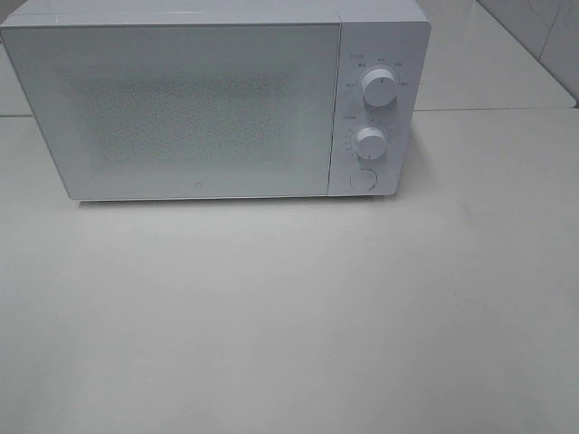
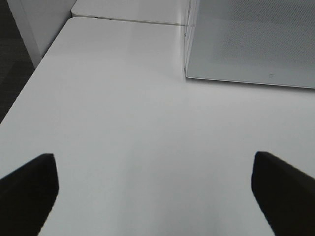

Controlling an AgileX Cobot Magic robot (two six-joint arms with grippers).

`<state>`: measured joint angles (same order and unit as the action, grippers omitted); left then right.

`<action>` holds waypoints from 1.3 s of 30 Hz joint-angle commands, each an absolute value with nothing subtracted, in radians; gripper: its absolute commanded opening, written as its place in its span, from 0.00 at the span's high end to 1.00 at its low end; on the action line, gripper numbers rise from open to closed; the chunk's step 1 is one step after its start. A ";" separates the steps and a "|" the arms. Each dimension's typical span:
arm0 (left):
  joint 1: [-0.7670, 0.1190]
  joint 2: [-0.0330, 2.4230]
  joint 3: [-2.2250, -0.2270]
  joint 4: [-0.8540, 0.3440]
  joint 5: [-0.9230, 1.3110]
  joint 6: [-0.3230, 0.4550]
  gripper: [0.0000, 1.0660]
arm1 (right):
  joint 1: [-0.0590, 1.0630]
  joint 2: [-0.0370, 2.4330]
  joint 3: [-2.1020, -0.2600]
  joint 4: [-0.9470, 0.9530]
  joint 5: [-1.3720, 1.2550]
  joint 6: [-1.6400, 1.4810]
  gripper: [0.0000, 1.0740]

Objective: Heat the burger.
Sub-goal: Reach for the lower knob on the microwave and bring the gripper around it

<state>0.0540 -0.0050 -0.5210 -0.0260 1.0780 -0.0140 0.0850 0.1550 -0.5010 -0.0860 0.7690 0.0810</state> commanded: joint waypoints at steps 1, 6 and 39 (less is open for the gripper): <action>0.055 -0.020 -0.518 -0.030 1.069 -0.019 0.06 | 0.085 0.183 -0.486 -0.092 0.711 0.087 0.29; 0.055 -0.020 -0.518 -0.030 1.069 -0.019 0.06 | 0.085 0.249 -0.440 -0.092 0.592 0.087 0.29; 0.055 -0.020 -0.518 -0.030 1.069 -0.019 0.06 | 0.085 0.715 -0.249 -0.086 -0.316 0.101 0.29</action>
<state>0.0540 -0.0050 -0.5210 -0.0260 1.0780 -0.0140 0.0850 0.7080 -0.2530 -0.0840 -0.2790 0.0900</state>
